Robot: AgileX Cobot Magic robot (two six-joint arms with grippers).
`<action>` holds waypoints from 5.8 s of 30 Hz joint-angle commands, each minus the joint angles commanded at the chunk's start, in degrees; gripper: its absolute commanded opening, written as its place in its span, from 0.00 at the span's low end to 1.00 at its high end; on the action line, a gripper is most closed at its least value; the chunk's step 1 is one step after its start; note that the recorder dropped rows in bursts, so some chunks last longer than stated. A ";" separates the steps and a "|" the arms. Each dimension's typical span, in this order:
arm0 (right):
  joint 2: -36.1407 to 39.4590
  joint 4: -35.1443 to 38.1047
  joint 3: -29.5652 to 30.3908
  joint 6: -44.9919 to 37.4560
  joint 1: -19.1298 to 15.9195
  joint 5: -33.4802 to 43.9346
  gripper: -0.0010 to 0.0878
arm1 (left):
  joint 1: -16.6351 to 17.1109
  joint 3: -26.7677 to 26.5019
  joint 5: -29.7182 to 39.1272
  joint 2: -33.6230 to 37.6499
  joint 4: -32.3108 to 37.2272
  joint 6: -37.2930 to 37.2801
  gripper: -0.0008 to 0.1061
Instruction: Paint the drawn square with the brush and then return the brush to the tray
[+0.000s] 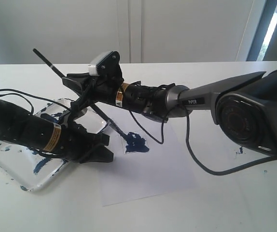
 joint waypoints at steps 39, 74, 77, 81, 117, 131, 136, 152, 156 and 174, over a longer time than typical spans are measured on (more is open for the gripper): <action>-2.57 -10.47 0.00 -4.10 -2.32 14.84 0.01 | 0.00 0.00 0.10 0.11 0.00 0.00 0.05; 3.01 -3.15 0.00 1.85 -2.56 4.18 0.01 | 0.00 0.00 -0.94 0.11 0.00 0.00 0.05; 3.01 -4.22 0.00 2.31 -3.41 4.55 0.01 | 0.00 0.00 -0.94 0.11 0.00 0.00 0.05; 2.76 -8.54 0.00 5.06 -4.73 4.07 0.01 | 0.00 0.00 -0.94 0.11 0.00 0.00 0.05; -0.65 -7.73 0.00 -1.18 -2.94 4.17 0.01 | 0.00 0.00 -0.72 0.11 0.00 0.00 0.05; 3.34 5.36 -0.87 -4.02 -1.16 0.08 0.01 | 0.00 0.00 -0.99 0.11 0.00 0.00 0.05; 3.34 6.53 -0.98 -4.13 -1.02 0.08 0.01 | 0.00 0.00 -0.99 0.11 0.00 0.00 0.05; 6.18 6.31 -5.43 -0.52 -0.94 -0.87 0.01 | 0.00 0.00 -1.18 0.11 0.00 0.00 0.05; 6.18 6.31 -5.43 -0.52 -0.42 -0.87 0.01 | 0.00 0.00 -1.18 0.11 0.00 0.00 0.05; 7.32 6.86 -6.30 0.64 0.32 -0.70 0.01 | 0.00 0.00 -1.39 0.11 0.00 0.00 0.05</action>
